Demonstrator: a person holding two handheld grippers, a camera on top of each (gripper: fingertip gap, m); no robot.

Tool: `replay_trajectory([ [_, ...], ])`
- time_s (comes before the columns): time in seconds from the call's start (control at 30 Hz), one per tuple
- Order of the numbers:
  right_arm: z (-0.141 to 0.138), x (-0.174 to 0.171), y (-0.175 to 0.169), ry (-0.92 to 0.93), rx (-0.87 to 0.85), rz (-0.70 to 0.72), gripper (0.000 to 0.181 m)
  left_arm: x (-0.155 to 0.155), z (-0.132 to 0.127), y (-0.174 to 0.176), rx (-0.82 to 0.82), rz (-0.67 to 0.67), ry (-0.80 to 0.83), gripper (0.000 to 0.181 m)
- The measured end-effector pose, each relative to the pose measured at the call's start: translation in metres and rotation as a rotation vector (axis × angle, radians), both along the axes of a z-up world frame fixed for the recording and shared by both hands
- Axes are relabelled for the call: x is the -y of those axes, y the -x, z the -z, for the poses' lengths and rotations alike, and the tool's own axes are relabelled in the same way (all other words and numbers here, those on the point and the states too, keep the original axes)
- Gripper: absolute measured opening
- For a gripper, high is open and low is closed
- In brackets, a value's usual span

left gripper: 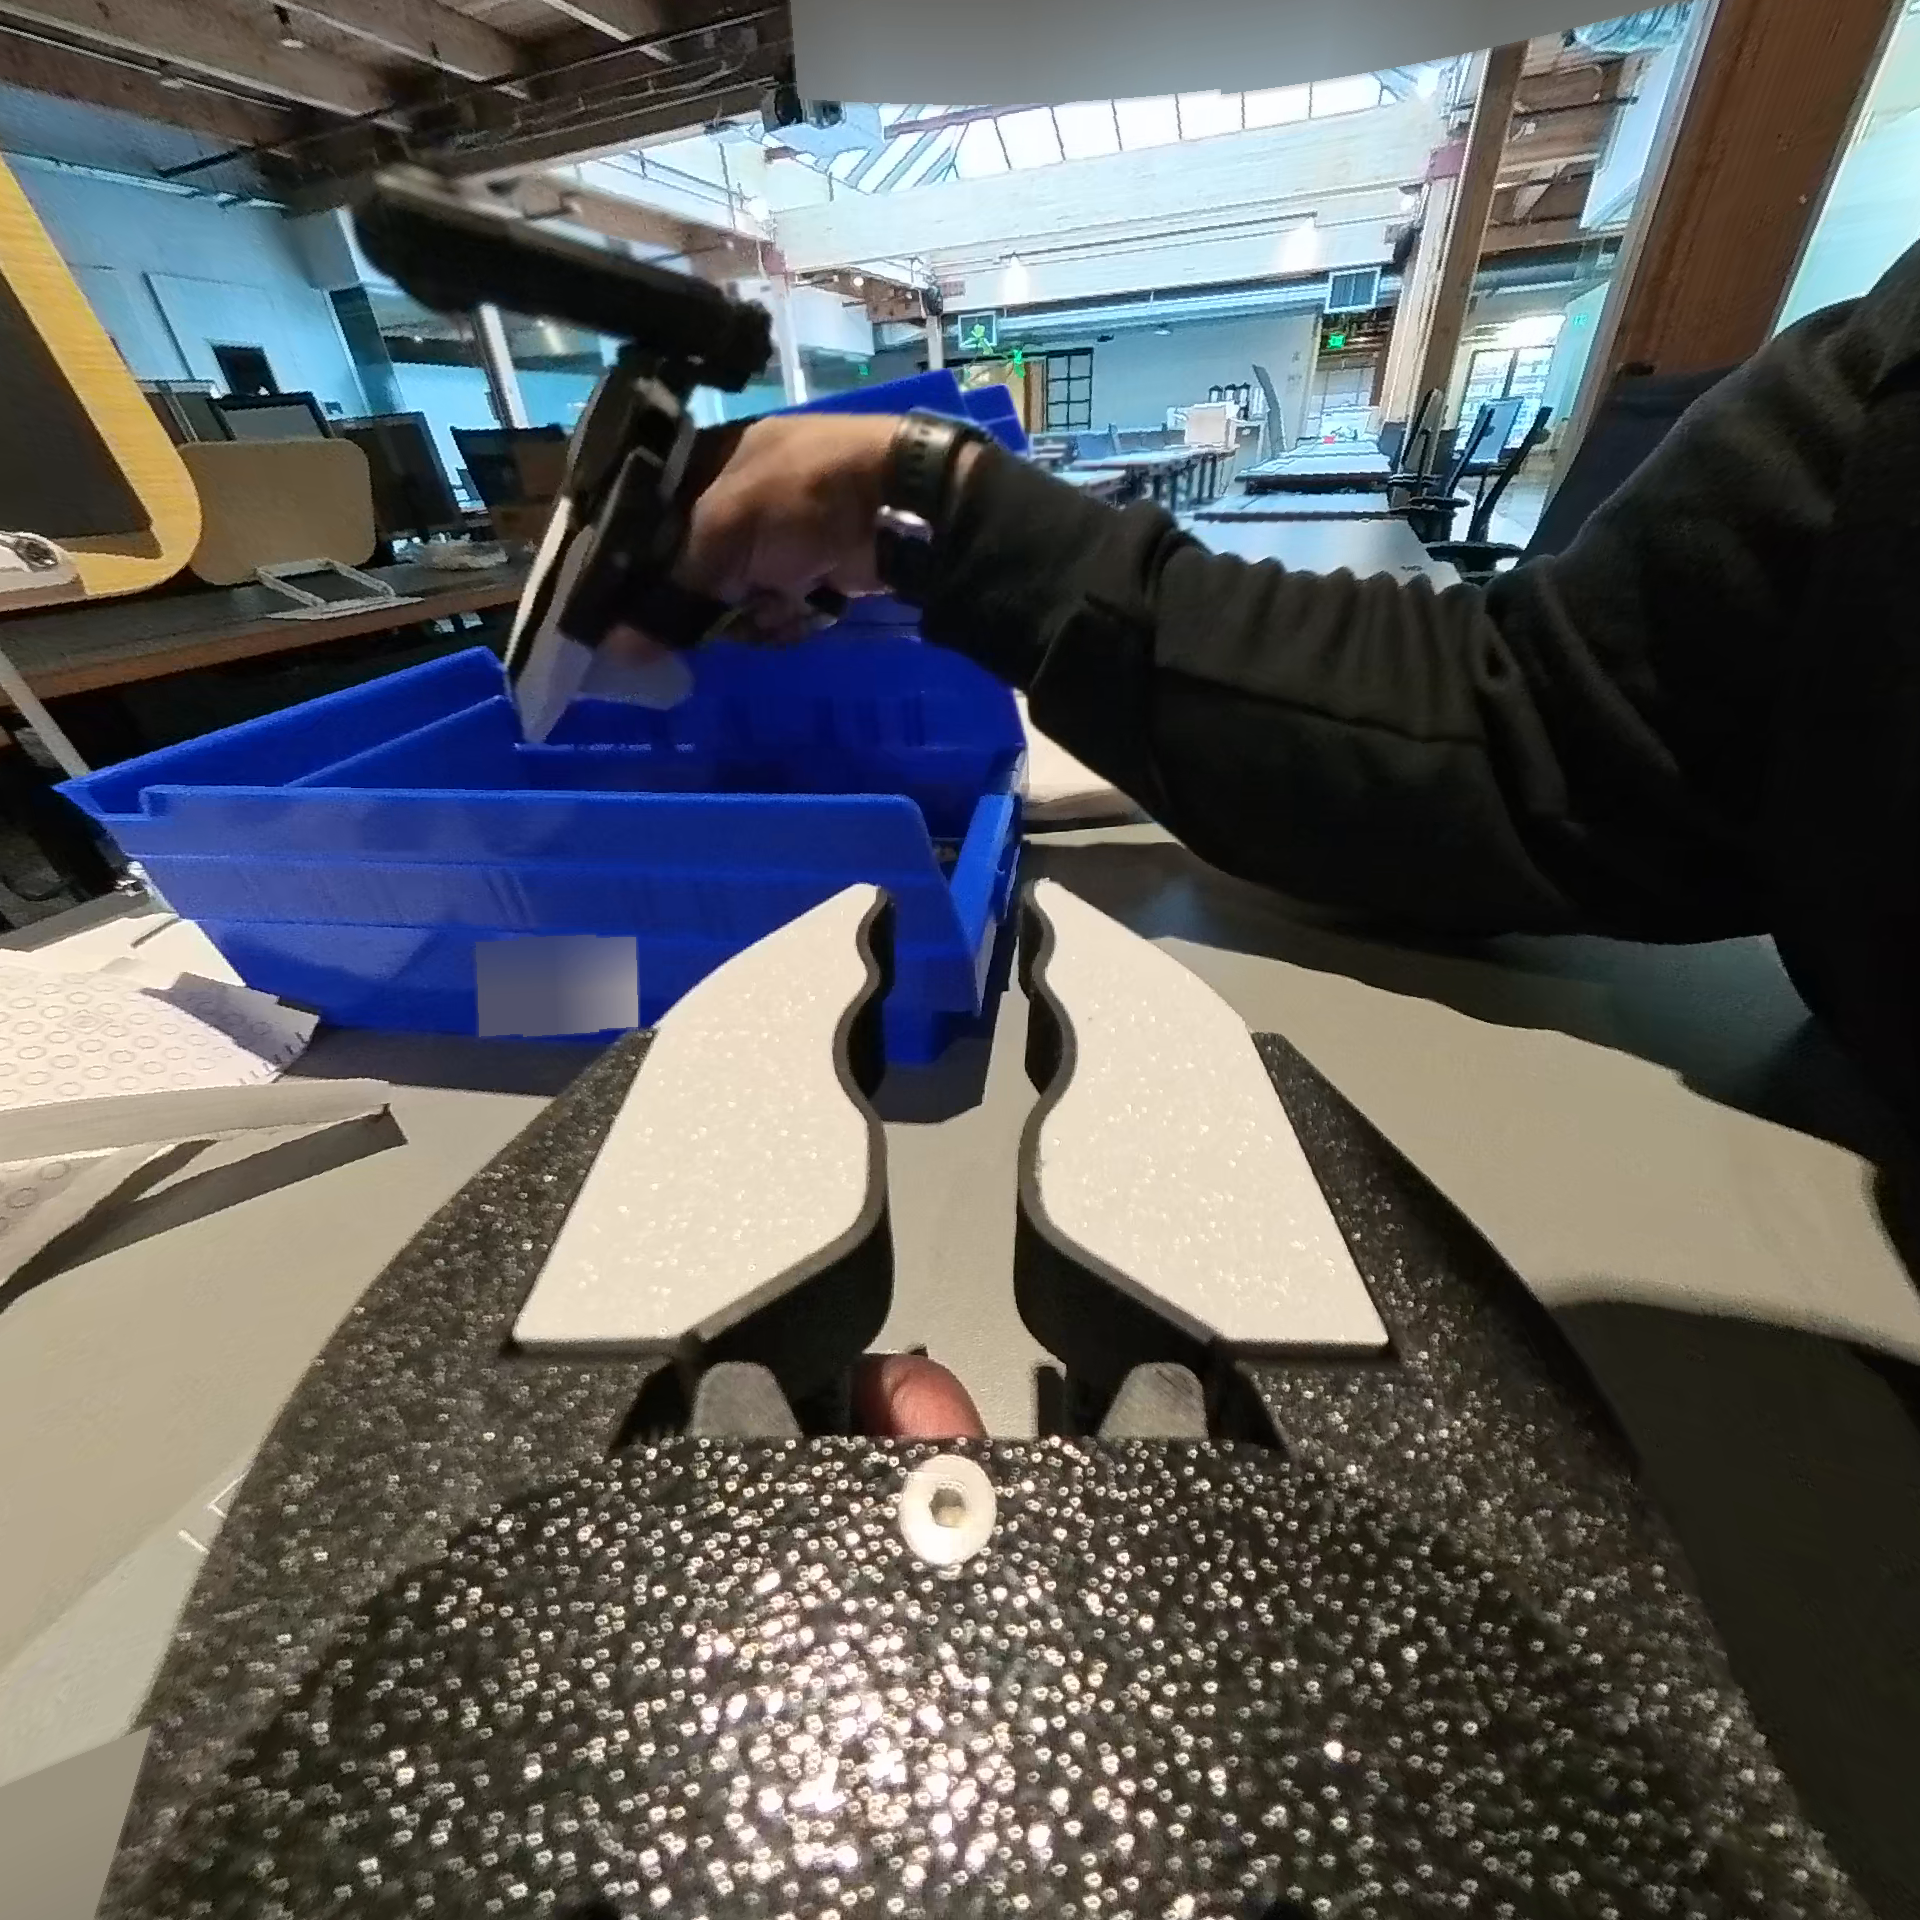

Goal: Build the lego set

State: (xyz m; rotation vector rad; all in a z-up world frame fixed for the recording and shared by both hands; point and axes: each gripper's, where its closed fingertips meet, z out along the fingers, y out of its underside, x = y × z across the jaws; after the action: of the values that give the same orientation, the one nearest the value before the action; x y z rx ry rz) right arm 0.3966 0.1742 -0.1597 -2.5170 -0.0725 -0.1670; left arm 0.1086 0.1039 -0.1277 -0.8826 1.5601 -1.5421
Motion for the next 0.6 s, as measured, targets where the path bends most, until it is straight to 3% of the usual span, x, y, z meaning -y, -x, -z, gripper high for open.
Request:
replay_trajectory([
  [0.17, 0.017, -0.003, -0.017, 0.077, 0.048, 0.214, 0.026, 0.0, -0.001, 0.0, 0.001, 0.001, 0.001, 0.021],
  [0.6, 0.059, -0.005, -0.019, 0.191, 0.055, 0.266, 0.035, 0.003, 0.0, 0.001, 0.002, 0.009, 0.003, 0.021],
])
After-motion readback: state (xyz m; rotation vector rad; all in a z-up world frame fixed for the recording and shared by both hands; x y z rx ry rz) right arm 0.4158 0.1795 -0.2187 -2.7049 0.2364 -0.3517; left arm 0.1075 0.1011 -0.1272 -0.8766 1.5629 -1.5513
